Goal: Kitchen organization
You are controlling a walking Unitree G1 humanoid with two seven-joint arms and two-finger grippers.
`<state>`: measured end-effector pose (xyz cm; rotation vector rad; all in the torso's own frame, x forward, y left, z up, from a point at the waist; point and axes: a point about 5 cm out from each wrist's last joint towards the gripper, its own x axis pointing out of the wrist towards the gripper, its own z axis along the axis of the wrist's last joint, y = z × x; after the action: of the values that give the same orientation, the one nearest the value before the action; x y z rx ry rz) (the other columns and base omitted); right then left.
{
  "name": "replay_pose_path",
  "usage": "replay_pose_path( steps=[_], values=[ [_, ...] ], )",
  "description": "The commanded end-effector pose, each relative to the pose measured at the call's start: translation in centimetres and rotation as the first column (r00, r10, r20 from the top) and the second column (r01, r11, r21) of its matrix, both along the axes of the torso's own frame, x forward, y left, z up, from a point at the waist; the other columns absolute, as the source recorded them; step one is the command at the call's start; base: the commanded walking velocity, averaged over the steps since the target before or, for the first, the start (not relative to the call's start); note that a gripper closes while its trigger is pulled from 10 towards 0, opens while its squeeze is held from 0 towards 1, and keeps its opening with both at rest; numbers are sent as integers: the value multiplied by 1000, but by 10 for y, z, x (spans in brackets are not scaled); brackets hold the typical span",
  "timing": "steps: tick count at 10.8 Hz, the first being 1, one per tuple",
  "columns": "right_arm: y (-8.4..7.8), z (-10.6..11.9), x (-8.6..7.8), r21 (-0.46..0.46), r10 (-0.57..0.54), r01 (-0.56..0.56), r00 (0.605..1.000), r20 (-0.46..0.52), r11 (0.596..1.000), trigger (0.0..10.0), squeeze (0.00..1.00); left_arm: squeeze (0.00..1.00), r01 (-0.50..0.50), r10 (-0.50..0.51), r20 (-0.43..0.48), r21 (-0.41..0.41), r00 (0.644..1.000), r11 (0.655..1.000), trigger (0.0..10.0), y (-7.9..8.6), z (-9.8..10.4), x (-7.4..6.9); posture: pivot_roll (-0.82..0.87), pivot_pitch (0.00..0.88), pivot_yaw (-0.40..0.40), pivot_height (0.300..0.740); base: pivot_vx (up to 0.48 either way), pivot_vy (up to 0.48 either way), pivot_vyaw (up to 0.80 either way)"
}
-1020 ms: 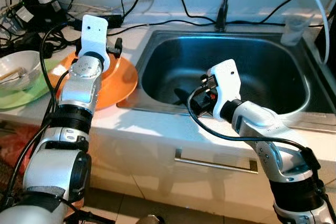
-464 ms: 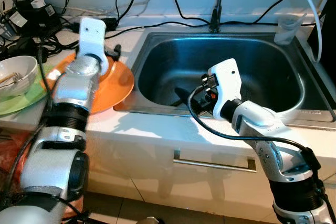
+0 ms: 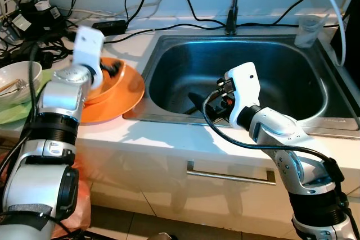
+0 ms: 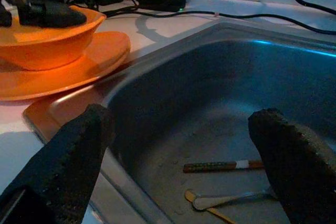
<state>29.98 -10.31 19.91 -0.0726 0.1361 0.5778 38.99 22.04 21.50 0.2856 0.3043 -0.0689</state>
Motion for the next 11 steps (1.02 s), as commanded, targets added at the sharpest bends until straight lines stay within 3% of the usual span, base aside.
replay_pose_path(
  steps=[1, 8, 11],
  values=[
    [3, 6, 2, 12, 7, -7, 1000, 21, 1000, 10000, 0, 0, 15, -15, 1, 8, 1000, 1000, 10000, 1, 5, -1, 56, 0, 150, 740, 0, 0, 0],
    [10, -2, -5, 14, 75, -75, 997, -11, 997, 10000, 0, 0, 107, -107, 12, 2, 994, 994, 10000, -15, 23, -2, 49, 0, 162, 740, 0, 0, 0],
    [15, -4, -8, 4, 147, -147, 989, -19, 989, 10000, 0, 0, 116, -115, -66, 14, 991, 993, 10000, -9, 3, -6, 52, 0, 155, 740, 0, 0, 0]
  ],
)
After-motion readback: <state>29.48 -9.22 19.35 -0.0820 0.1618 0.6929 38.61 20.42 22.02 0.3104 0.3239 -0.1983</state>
